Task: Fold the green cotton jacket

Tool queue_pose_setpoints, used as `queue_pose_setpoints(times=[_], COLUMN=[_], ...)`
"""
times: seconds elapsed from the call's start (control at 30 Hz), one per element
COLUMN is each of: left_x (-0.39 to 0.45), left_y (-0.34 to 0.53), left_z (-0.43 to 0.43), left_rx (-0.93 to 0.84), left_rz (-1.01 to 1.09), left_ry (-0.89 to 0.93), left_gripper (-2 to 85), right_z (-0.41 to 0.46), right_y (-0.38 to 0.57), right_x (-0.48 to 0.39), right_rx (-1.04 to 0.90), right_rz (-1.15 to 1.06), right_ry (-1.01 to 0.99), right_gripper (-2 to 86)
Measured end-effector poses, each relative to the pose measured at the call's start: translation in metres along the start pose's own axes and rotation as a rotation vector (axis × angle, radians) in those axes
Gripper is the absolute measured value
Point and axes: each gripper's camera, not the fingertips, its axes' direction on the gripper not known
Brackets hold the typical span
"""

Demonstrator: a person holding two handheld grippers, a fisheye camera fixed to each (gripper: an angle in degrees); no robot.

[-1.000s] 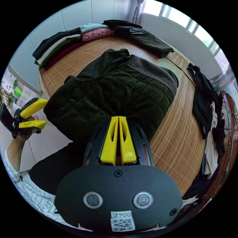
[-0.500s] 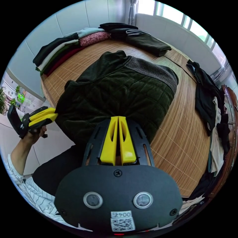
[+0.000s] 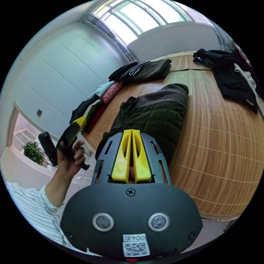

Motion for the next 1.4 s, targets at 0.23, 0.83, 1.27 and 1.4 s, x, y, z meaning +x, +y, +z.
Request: queue_pose_setpoints(times=[0.23, 0.83, 1.27, 1.4], left_x=[-0.094, -0.135, -0.071, -0.033], left_y=[-0.008, 0.045, 0.157, 0.148], left_z=[0.163, -0.045, -0.154, -0.142], left_rx=[-0.344, -0.092, -0.143, -0.161], left_rz=[-0.149, -0.252, -0.203, -0.134], left_ry=[-0.271, -0.001, -0.09, -0.092], left_gripper=[0.2, 0.2, 0.3, 0.4], right_z=[0.0, -0.223, -0.294, -0.278], right_y=[0.004, 0.091, 0.174, 0.172], right_x=[0.059, 0.052, -0.005, -0.06], right_rx=[-0.097, 0.178, 0.175, 0.12], right_rz=[0.131, 0.167, 0.279, 0.158], right_ry=[-0.1, -0.191, 0.02, 0.166], right_gripper=[-0.8, -0.7, 4.0, 8.3])
